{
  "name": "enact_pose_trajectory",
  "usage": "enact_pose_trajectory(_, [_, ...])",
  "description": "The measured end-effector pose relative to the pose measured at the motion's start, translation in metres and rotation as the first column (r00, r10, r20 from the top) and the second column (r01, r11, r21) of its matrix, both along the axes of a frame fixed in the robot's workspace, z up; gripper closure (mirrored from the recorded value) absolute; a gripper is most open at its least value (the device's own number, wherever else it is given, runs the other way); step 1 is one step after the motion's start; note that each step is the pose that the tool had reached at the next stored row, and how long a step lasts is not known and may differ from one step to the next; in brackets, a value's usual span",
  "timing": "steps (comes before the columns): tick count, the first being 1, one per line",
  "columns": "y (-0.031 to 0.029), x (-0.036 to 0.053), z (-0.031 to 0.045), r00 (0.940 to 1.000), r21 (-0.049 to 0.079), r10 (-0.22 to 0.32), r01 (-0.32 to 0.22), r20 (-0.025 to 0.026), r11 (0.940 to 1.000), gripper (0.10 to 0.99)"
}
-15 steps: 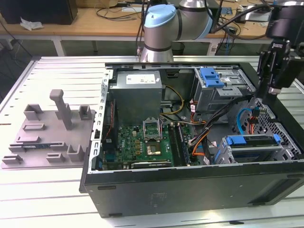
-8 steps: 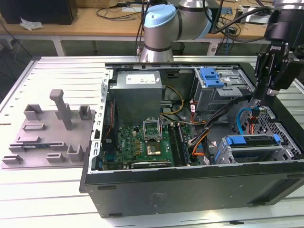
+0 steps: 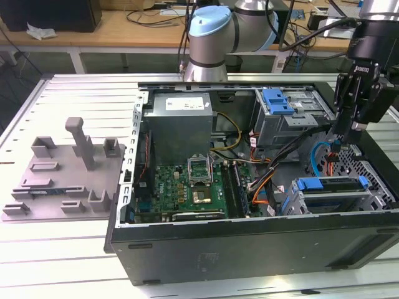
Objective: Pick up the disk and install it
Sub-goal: 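Insert the first disk wire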
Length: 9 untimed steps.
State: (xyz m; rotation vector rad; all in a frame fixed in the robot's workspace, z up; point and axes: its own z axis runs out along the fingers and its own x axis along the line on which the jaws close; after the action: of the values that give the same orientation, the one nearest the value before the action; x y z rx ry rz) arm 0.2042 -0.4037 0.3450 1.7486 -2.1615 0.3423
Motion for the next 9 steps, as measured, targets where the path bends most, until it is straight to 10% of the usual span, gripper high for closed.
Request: enact_pose_trajectory(9, [-0.0002,0.0000,-0.0008,1.0000,-0.001,0.000,0.000,-0.0018,1.0000,0.580])
